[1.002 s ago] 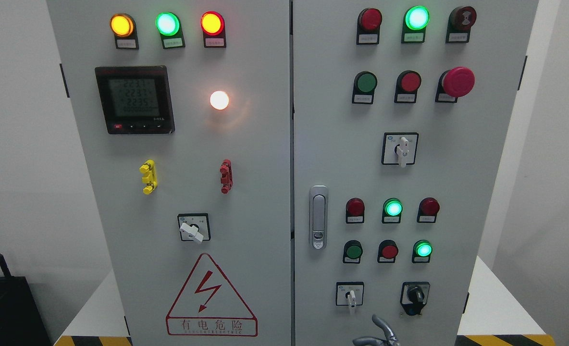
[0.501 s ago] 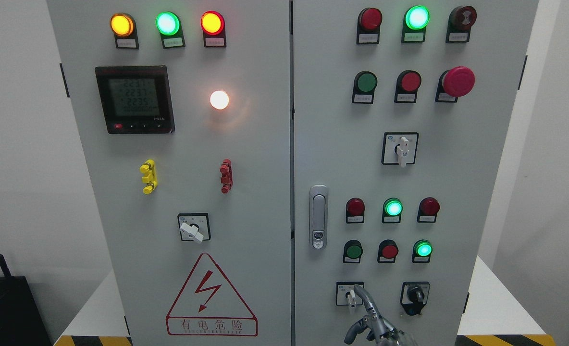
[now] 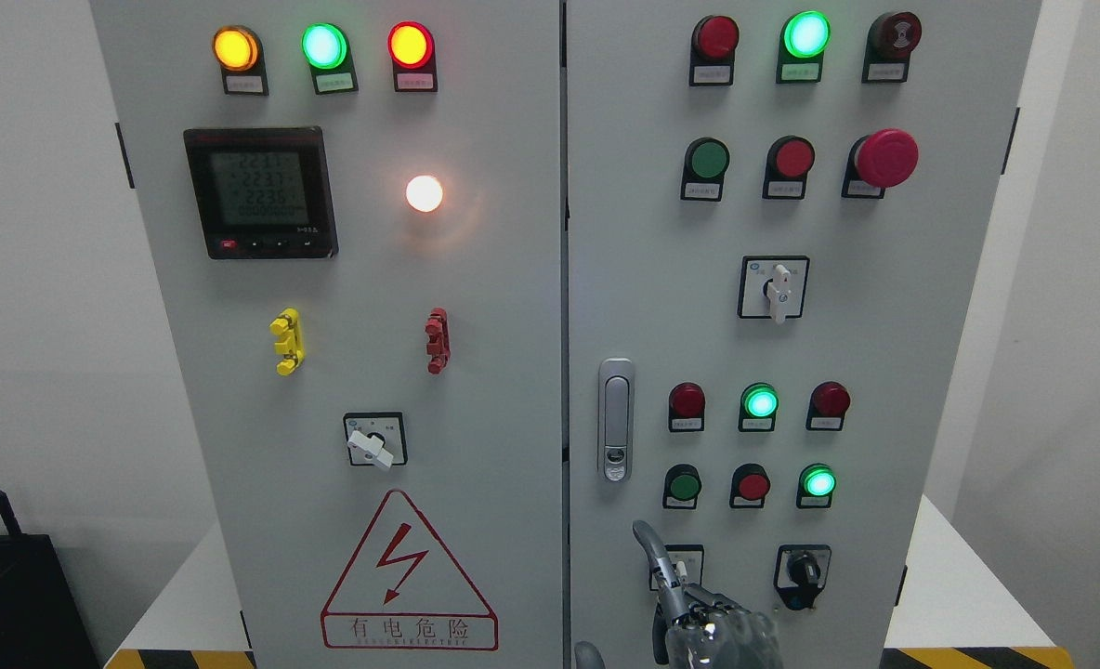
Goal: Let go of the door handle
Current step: 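Raise the right hand up to the chrome latch handle on the door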
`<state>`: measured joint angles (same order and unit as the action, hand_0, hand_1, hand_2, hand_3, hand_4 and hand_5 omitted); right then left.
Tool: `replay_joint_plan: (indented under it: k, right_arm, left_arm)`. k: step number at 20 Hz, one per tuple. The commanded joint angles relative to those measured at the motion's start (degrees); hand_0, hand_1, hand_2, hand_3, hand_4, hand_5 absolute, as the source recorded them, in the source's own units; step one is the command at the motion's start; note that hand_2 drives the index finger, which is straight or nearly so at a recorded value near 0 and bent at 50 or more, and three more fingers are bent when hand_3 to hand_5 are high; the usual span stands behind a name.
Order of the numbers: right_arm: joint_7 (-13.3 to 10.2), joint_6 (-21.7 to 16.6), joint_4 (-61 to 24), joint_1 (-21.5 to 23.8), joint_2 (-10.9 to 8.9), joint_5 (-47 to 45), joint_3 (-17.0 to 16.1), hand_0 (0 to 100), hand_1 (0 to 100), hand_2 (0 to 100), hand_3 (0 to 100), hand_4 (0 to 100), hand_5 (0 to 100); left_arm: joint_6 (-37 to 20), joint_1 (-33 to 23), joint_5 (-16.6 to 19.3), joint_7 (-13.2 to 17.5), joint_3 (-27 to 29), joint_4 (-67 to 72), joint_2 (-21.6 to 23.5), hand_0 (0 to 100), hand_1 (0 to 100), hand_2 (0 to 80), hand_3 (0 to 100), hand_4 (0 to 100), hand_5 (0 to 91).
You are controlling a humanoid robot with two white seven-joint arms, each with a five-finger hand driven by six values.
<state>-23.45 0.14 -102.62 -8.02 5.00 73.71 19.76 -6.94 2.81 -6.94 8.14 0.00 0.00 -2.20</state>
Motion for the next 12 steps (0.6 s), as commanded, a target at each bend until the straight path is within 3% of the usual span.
replay_joint_plan:
  k: [1, 3, 7, 12]
  right_arm:
    - [1.5, 3.2, 6.3, -3.9, 2.82, 7.3, 1.1, 28, 38, 0, 100, 100, 100]
    - [3.1, 4.4, 7.0, -4.5, 2.82, 7.3, 1.1, 29, 38, 0, 100, 100, 100]
    - [3.7, 7.1, 8.8, -6.7, 2.82, 7.0, 0.5, 30, 37, 0, 100, 100, 100]
    - [4.9, 7.8, 9.2, -7.9, 2.82, 6.8, -0.1, 31, 36, 0, 100, 100, 100]
  left_arm:
    - [0.0, 0.0, 0.0, 0.0, 0.6, 1.0, 0.0, 12, 39, 0.0, 0, 0, 0.0]
    - [0.0, 0.0, 0.0, 0.0, 0.6, 1.0, 0.0, 12, 39, 0.0, 0, 0, 0.0]
    - [0.0, 0.0, 0.0, 0.0, 0.6, 1.0, 0.0, 12, 39, 0.0, 0, 0, 0.0]
    - [-0.1, 0.0, 0.0, 0.0, 0.6, 1.0, 0.0, 12, 39, 0.0, 0, 0, 0.0]
